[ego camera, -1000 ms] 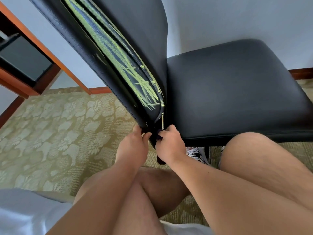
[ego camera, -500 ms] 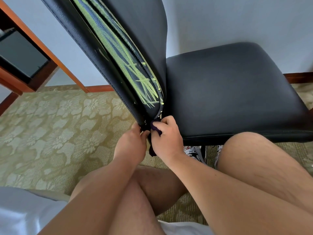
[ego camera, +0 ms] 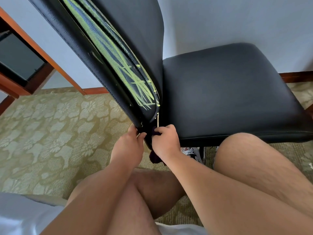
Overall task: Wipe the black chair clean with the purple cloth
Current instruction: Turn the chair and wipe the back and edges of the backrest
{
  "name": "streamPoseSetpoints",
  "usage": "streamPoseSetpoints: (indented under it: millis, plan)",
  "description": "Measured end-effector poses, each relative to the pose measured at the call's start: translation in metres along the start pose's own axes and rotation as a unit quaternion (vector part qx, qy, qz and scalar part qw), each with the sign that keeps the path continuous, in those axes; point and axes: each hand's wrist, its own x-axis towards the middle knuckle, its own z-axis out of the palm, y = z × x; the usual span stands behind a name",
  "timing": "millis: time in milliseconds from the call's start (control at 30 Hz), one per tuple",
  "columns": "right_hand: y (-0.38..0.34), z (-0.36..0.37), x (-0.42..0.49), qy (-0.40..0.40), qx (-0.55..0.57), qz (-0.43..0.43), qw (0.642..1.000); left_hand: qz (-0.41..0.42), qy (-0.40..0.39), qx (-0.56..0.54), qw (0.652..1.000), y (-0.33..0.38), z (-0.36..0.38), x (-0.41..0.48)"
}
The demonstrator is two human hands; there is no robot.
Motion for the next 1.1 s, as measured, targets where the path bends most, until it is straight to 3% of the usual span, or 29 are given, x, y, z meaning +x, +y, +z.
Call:
streamPoseSetpoints:
  millis: [200,400,533,600,700,800,933,1000,1100]
  plan:
    - [-0.020,-0.015,0.000,0.108,0.151,-0.068,0.980,0.018,0.019,-0.009,1.000,0.002,0.001,-0.001]
    - [-0.005,-0.011,0.000,0.039,0.046,-0.115,0.992,0.006,0.016,-0.009,1.000,0.003,0.002,-0.002]
    - [-0.006,-0.013,0.007,0.052,-0.117,-0.128,0.983,-0.002,0.006,-0.004,1.000,0.003,0.002,-0.001]
    - [-0.007,-0.016,0.009,0.032,-0.140,-0.105,0.984,-0.007,0.003,-0.002,1.000,0.003,0.001,-0.002]
    - [-0.011,-0.017,0.008,-0.003,0.037,-0.029,0.999,-0.004,0.007,-0.002,1.000,0.003,0.002,-0.002]
    - [-0.021,-0.018,0.004,-0.030,0.221,0.022,0.975,-0.002,0.012,0.002,1.000,0.003,0.003,-0.002]
    - [-0.023,-0.023,0.001,-0.067,0.318,0.060,0.944,0.000,0.015,0.005,1.000,0.004,0.002,-0.003]
    - [-0.023,-0.024,0.002,-0.084,0.291,0.044,0.952,0.005,0.017,0.005,1.000,0.004,0.002,-0.003]
    - [-0.024,-0.028,0.014,-0.067,0.121,-0.013,0.990,-0.002,0.012,0.011,1.000,0.005,0.003,-0.003]
